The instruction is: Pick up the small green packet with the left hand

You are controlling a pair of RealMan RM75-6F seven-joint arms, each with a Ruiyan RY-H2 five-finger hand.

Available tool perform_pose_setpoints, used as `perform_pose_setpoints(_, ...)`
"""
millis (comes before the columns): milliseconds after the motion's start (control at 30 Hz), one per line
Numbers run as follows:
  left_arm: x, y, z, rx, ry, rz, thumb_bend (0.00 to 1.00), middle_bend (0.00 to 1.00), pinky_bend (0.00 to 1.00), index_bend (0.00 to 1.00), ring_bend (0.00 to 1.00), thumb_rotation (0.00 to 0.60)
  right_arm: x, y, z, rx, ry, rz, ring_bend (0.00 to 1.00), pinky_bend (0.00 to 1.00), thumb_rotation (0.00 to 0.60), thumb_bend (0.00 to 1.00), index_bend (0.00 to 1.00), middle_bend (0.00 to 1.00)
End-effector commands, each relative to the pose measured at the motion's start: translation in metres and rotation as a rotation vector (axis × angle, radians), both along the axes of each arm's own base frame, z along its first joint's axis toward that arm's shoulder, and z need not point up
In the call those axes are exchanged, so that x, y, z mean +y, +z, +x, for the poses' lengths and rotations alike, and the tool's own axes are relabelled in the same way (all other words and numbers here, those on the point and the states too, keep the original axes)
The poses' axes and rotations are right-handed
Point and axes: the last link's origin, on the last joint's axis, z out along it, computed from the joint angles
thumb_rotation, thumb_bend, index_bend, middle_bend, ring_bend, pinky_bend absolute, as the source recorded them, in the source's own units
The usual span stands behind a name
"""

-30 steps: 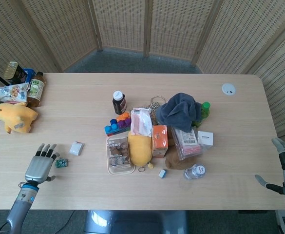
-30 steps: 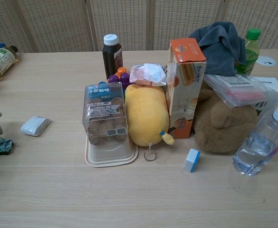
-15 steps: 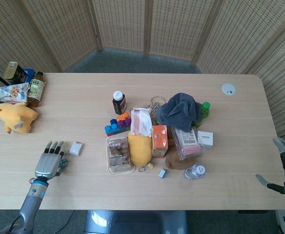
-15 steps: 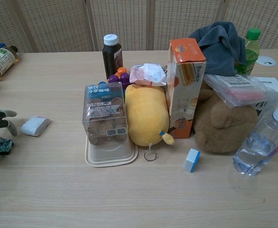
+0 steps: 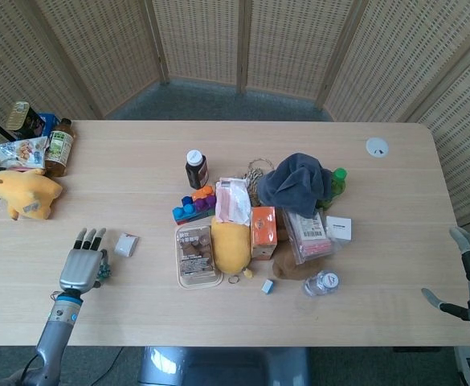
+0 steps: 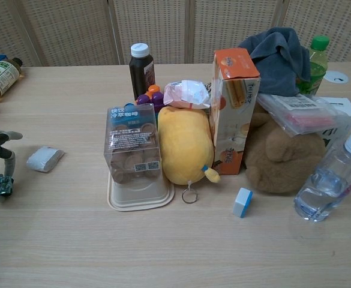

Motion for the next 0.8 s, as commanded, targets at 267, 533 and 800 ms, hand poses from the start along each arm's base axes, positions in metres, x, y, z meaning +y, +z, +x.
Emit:
perform_pose_setpoints(267, 0.01, 0.029, 0.02, -0.034, -0.06, 0.066, 0.0, 0.0, 0.0, 0.69, 0.0, 0.6, 0.0, 0.0, 0.0, 0.0, 0.001, -0.002, 0.0, 0.0, 0.6, 0.0, 0.0, 0.0)
perform_pose_setpoints(533, 0.018, 0.06, 0.045, -0.049, -0.125, 0.122, 0.0, 0.0, 0.0, 0.7, 0.0, 0.6, 0.001, 0.0, 0.001, 0.0, 0.004, -0.001, 0.0, 0.0, 0.6, 0.0, 0.0, 0.0)
perform_pose_setpoints(800, 0.029, 0.09, 0.078, -0.051, -0.208, 0.178, 0.0, 0.0, 0.0, 0.7, 0.0, 0.6, 0.001, 0.001, 0.002, -0.007, 0.005, -0.007, 0.0, 0.0, 0.6, 0.0, 0.0, 0.0)
